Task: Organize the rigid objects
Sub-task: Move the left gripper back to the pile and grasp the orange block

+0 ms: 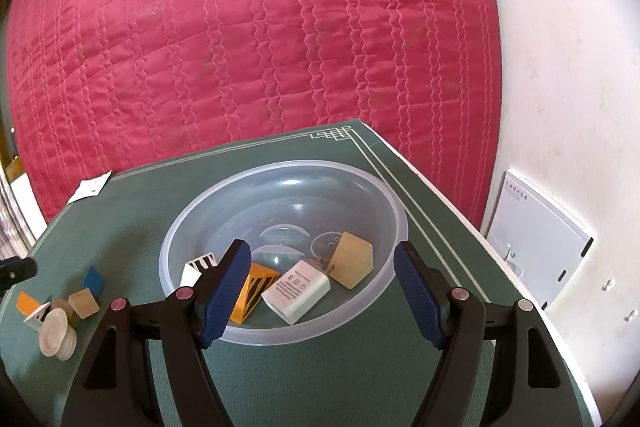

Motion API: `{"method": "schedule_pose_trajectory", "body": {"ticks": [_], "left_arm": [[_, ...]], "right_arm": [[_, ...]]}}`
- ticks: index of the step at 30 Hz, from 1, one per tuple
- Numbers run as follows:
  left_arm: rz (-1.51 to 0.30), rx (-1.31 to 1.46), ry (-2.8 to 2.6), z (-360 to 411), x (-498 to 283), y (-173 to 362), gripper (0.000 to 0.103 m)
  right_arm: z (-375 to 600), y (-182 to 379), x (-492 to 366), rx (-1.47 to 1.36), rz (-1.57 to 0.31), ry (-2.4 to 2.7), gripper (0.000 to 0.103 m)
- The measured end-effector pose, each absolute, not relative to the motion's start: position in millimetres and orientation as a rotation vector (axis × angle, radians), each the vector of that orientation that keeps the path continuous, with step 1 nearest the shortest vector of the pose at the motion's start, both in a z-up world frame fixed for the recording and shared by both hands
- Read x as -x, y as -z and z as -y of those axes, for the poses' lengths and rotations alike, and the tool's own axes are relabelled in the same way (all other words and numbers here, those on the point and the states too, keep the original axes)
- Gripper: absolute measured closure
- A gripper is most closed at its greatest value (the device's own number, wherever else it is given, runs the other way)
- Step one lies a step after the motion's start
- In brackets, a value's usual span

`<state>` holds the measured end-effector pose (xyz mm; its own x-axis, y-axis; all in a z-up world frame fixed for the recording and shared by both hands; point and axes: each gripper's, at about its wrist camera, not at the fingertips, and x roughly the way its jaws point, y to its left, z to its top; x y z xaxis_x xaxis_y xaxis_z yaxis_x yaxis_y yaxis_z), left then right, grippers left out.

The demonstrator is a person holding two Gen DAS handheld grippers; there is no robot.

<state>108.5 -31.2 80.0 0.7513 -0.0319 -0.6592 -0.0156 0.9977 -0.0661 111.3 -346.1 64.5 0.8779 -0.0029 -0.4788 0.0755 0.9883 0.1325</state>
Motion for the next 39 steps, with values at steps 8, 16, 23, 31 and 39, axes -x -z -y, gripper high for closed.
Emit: {"method": "schedule_pose_trajectory", "body": {"ticks": [8, 16, 23, 31, 39], "left_arm": [[-0.755, 0.109, -0.077, -5, -93, -65, 0.03], [-0.786, 0.121, -0.088, -13, -86, -51, 0.03], [-0.797, 0.112, -0.103, -20, -86, -45, 0.03], [-0.808, 0.1, -0.131, -33, -85, -41, 0.027], [-0.82, 0.023, -0.106, -35, -69, -39, 0.025]], "right_arm": [[342, -65, -110, -0.122, -0.491, 0.043, 0.028], [336, -67, -108, -0.086, -0.48, 0.041, 0.028], [331, -68, -107, -0.063, -0.477, 0.035, 0.028], [330, -68, -106, -0.06, -0.479, 0.031, 0.028], [329, -68, -106, -0.056, -0.477, 0.032, 0.028]]}}
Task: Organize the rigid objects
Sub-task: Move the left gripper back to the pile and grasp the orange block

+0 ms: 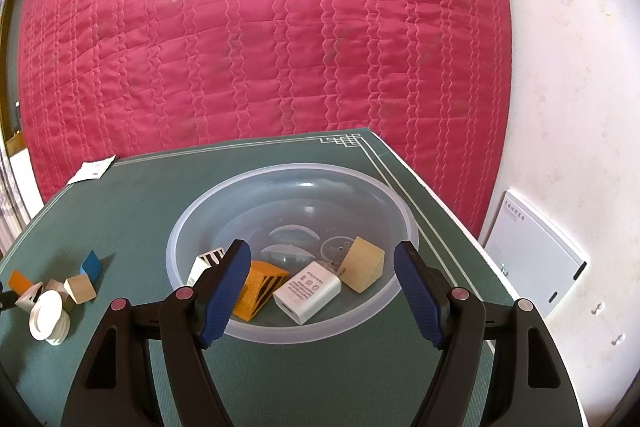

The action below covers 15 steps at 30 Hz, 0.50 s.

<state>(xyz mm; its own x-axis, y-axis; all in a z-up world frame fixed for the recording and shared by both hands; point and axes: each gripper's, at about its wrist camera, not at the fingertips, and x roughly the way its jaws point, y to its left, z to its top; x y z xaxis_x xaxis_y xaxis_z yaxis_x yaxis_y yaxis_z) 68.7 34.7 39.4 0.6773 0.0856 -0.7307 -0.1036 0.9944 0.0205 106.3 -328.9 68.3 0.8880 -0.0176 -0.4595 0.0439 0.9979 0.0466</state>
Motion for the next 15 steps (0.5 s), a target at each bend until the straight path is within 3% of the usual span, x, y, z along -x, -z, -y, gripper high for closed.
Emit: {"method": "schedule_pose_trajectory", "body": {"ticks": [12, 15], "left_arm": [[-0.867, -0.027, -0.112, -33, -102, -23, 0.026], [-0.869, -0.018, -0.097, -33, -105, -22, 0.036]], "right_arm": [[324, -66, -104, -0.039, -0.475, 0.032, 0.028], [322, -67, -105, -0.027, -0.477, 0.03, 0.028]]}}
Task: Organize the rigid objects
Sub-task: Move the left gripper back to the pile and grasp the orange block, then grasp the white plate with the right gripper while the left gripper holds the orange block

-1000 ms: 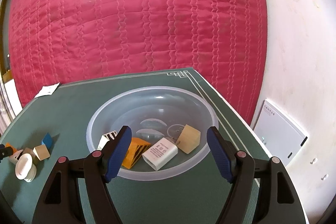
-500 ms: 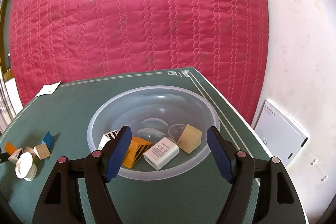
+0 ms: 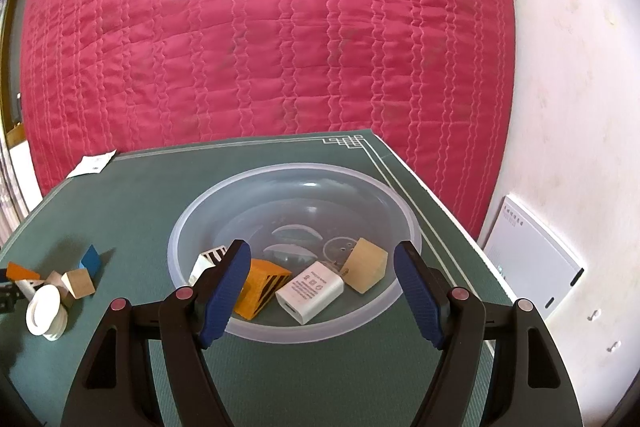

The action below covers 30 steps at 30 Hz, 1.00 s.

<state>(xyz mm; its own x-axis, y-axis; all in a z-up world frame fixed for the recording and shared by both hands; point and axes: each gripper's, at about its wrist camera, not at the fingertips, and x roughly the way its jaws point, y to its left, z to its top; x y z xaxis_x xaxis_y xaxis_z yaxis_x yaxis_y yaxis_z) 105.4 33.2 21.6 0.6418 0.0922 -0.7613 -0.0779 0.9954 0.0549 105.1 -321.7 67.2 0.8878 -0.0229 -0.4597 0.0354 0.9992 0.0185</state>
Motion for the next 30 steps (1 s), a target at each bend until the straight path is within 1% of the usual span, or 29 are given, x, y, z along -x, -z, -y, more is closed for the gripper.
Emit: {"method": "schedule_pose_trajectory", "body": {"ticks": [1, 3, 4, 10, 14, 21, 24, 30], "left_arm": [[-0.87, -0.012, -0.081, -33, -107, -21, 0.04], [-0.874, 0.001, -0.055, -33, -109, -20, 0.053], [-0.871, 0.008, -0.044, -33, -110, -20, 0.056], [-0.854, 0.03, -0.024, -34, -103, -21, 0.06], [-0.838, 0.049, -0.043, -37, -99, -23, 0.063], [-0.784, 0.074, -0.083, -45, -88, -32, 0.064], [-0.756, 0.078, -0.094, -48, -84, -37, 0.064], [-0.729, 0.096, -0.103, -53, -81, -41, 0.064]], "right_arm": [[321, -68, -105, -0.021, -0.477, 0.031, 0.028], [317, -69, -104, -0.004, -0.472, 0.032, 0.028], [315, -69, -103, 0.003, -0.472, 0.031, 0.028], [285, -70, -93, 0.017, -0.508, -0.09, 0.028], [253, -68, -91, 0.001, -0.576, -0.247, 0.028], [193, -51, -88, -0.037, -0.734, -0.516, 0.028], [168, -43, -88, -0.017, -0.769, -0.581, 0.023], [127, -29, -87, 0.066, -0.806, -0.645, 0.022]]}}
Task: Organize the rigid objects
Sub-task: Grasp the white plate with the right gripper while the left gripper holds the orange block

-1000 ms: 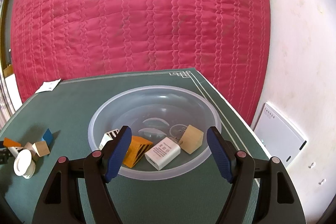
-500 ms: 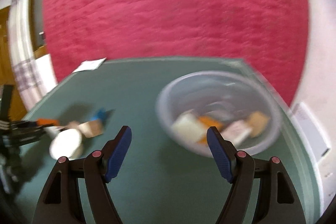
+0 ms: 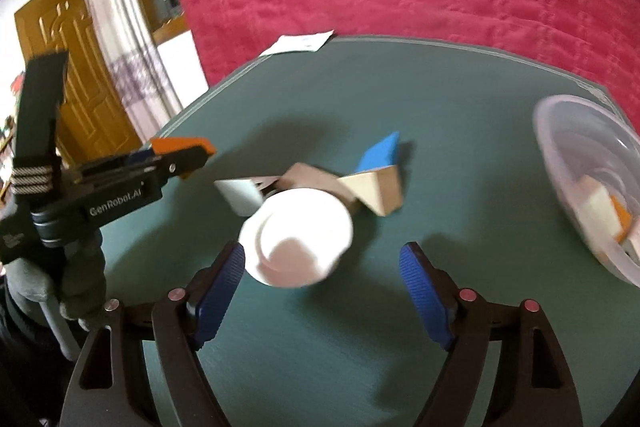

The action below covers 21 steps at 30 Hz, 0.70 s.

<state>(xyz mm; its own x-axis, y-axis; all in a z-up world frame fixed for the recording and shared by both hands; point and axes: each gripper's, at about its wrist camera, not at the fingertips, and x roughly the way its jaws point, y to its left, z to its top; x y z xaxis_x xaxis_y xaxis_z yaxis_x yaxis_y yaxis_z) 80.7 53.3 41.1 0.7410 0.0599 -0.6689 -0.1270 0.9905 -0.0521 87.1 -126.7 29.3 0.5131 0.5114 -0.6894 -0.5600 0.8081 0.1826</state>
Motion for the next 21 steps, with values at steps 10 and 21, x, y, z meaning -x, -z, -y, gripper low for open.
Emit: {"method": "schedule_pose_trajectory", "body": {"ticks": [10, 21], "left_arm": [[-0.728, 0.109, -0.1, -53, -80, -39, 0.063], [-0.735, 0.111, -0.104, -53, -80, -38, 0.063]], "right_arm": [[92, -22, -101, 0.139, -0.84, -0.646, 0.021], [97, -21, -99, 0.15, -0.838, -0.646, 0.036]]}}
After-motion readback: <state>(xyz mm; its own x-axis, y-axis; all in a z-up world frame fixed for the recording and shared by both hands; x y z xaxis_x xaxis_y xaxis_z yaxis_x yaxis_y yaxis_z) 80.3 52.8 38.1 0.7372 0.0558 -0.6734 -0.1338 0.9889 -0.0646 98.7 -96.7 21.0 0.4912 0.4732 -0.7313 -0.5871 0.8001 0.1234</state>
